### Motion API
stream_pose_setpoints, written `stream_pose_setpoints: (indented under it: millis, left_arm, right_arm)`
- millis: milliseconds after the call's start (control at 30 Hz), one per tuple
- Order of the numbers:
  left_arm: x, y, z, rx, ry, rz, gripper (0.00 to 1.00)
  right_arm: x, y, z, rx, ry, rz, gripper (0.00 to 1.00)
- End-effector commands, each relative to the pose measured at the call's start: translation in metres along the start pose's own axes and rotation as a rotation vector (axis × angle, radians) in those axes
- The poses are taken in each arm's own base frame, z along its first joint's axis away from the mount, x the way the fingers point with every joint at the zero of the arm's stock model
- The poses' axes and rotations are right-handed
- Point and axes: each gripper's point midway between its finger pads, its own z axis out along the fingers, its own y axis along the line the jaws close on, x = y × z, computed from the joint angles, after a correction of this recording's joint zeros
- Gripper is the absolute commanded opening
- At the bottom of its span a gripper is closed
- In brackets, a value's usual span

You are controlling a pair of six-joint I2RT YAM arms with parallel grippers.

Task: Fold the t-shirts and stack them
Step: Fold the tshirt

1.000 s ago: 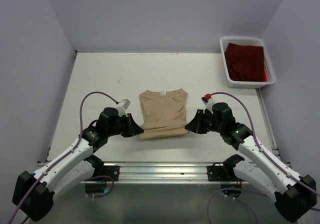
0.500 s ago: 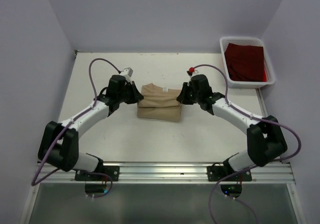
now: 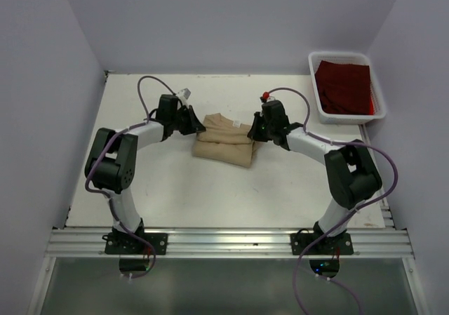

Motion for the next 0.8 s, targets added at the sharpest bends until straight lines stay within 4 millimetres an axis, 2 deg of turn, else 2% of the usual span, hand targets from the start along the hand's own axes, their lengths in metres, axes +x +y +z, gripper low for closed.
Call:
stream_pose_setpoints:
  millis: [0,100,267,367,400,600,667,700,733,767]
  left_arm:
    - [-0.033,-0.025,-0.002,0.115,-0.074,0.079,0.0]
    - [-0.039,-0.038,-0.01,0.157,-0.079,0.09,0.0]
    - [-0.043,-0.063,-0.037,0.21,-0.087,0.113,0.0]
    - [-0.042,-0.069,-0.045,0.223,-0.076,0.128,0.0]
    - [-0.043,-0.072,-0.046,0.231,-0.07,0.133,0.0]
    - [-0.046,-0.079,-0.033,0.293,-0.032,0.131,0.0]
    - [-0.043,-0.076,-0.021,0.305,0.0,0.118,0.0]
    - [-0.049,-0.083,-0.02,0.333,0.002,0.13,0.0]
    - [-0.044,-0.079,-0.008,0.336,0.03,0.122,0.0]
    - [-0.054,-0.088,-0.006,0.359,0.018,0.139,0.01]
  right_arm:
    - [-0.035,0.009,-0.011,-0.018,-0.116,0.013,0.0]
    - [-0.039,0.008,-0.022,-0.009,-0.14,0.011,0.0]
    - [-0.039,0.012,-0.044,-0.031,-0.154,0.009,0.0]
    - [-0.036,0.011,-0.056,-0.04,-0.169,0.021,0.0]
    - [-0.04,0.013,-0.066,-0.049,-0.193,0.024,0.0]
    - [-0.039,0.009,-0.093,-0.042,-0.229,0.05,0.0]
    - [-0.037,0.005,-0.093,-0.022,-0.234,0.048,0.0]
    - [-0.037,0.003,-0.093,-0.016,-0.233,0.047,0.0]
    - [-0.037,0.003,-0.091,-0.011,-0.228,0.049,0.0]
    - [-0.036,0.002,-0.088,-0.005,-0.223,0.049,0.0]
